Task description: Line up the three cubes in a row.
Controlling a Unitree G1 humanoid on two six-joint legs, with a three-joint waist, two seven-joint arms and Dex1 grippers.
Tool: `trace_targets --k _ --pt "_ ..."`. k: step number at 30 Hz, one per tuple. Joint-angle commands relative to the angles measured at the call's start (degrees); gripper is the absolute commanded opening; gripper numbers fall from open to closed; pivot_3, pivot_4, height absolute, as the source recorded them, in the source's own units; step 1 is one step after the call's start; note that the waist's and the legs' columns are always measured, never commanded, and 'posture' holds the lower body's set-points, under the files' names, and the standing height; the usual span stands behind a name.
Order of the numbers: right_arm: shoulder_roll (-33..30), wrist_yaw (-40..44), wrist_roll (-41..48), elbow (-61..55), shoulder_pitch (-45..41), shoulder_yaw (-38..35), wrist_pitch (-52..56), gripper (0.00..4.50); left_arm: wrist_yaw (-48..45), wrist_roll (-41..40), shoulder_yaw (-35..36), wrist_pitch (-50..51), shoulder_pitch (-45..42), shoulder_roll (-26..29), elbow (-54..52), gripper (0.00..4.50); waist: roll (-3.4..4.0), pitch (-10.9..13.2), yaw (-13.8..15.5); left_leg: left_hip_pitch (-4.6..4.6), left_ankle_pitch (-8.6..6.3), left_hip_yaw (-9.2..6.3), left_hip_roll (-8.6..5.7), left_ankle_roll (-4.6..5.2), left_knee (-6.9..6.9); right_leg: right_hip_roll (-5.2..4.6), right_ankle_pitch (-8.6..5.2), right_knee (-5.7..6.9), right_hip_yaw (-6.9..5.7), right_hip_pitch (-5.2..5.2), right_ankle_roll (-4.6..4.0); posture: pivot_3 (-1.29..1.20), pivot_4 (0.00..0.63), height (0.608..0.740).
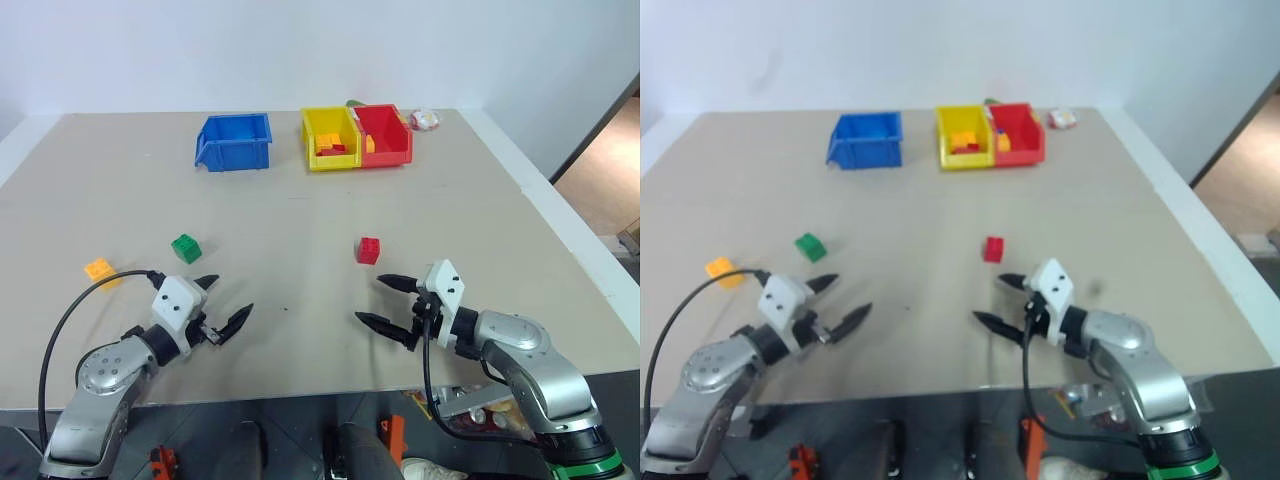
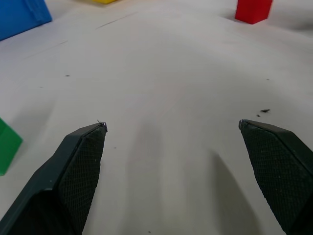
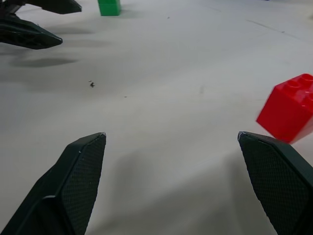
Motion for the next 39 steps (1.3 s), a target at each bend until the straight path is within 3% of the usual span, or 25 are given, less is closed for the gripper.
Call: trace_targets --k 1,9,16,22,32,39 --pt "0.5 -0.3 0.7 -3.2 -1.0 -1.1 -1.8 4.50 -2.3 -2.2 -0.2 -1.1 0.4 0.7 -2.5 4.48 0.00 0.0 0.0 0.00 0.00 0.00 0.00 0.00 0.00 0.00 0.00 0.00 0.01 0.00 0.00 0.00 0.150 0.740" --pt "4.3 -7.2 0.5 3.1 -13.1 -3.4 -0.7 4.50 -9.1 -6.5 -3.4 0.5 -1.0 3.9 -4.9 4.48 -0.01 0.0 0.0 0.02 0.01 0.00 0.01 0.01 0.04 0.02 0.02 0.00 0.02 -0.01 0.03 0.00 0.150 0.740" --pt "1.3 7.7 -4.4 26.1 -25.9 2.0 -12.6 4.50 -12.3 -7.9 -5.1 1.6 -5.2 5.3 -3.4 4.48 0.01 0.0 0.0 -0.04 0.03 0.08 -0.03 0.06 0.09 0.03 0.03 0.00 0.10 -0.03 0.02 0.00 0.150 0.740" --pt "2.6 16.8 -10.1 54.6 -42.4 4.4 -24.1 4.50 -13.2 -10.2 -5.2 3.4 -5.5 5.7 -4.3 4.48 0.02 0.0 -0.3 -0.03 -0.07 0.22 -0.02 0.21 0.01 0.18 0.16 0.03 0.38 -0.11 0.12 0.00 0.150 0.740" --pt "4.5 26.3 -13.3 65.2 -46.9 6.1 -27.5 4.50 -11.9 -10.9 -4.6 5.0 -4.5 6.0 -6.7 4.48 0.04 0.0 -0.2 -0.01 -0.09 0.16 0.04 0.24 -0.08 0.27 0.31 0.05 0.40 -0.12 0.27 0.00 0.150 0.740" --pt "6.0 25.0 -16.1 71.2 -48.1 6.0 -30.9 4.50 -10.4 -10.5 -4.4 5.4 -4.3 6.2 -7.9 4.48 0.04 0.0 -0.2 0.03 -0.07 0.27 0.09 0.25 0.05 0.28 0.28 0.08 0.47 -0.11 0.01 0.00 0.150 0.740"
